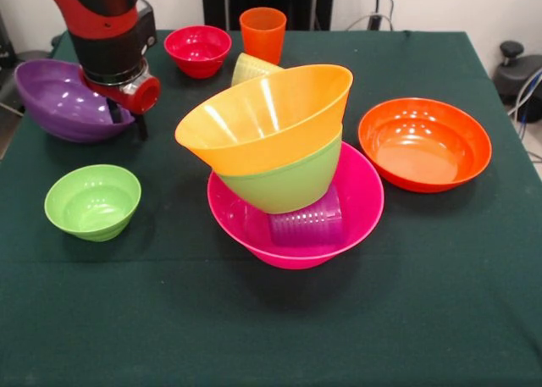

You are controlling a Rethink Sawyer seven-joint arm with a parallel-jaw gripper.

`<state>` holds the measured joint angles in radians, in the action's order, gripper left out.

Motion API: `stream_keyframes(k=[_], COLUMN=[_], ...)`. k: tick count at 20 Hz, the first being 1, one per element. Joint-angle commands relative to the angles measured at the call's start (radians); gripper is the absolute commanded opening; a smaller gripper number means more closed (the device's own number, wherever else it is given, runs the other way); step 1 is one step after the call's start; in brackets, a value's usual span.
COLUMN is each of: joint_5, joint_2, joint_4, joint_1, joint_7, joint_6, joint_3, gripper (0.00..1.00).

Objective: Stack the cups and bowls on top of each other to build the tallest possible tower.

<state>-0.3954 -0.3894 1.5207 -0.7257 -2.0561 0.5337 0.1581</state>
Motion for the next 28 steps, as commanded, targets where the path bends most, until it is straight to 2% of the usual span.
stream_keyframes(k=[1,18,19,24,28], joint_5=[-0.058,-0.03,-0.027,-0.028,-0.011], joint_2=[0.043,0.001,0.0,-0.011,-0.048], joint_4=[-0.032,-0.018,-0.016,-0.017,0.013], joint_1=[0.035,0.023,0.022,0.038,0.059], joint_7=[0.045,0.06,0.06,0.029,-0.05], joint_6=[-0.006,0.038,0.039,0.025,-0.036], joint_3=[0.024,0.031,0.033,0.015,-0.007], gripper=[0.0,0.0,1.0,1.0,1.0])
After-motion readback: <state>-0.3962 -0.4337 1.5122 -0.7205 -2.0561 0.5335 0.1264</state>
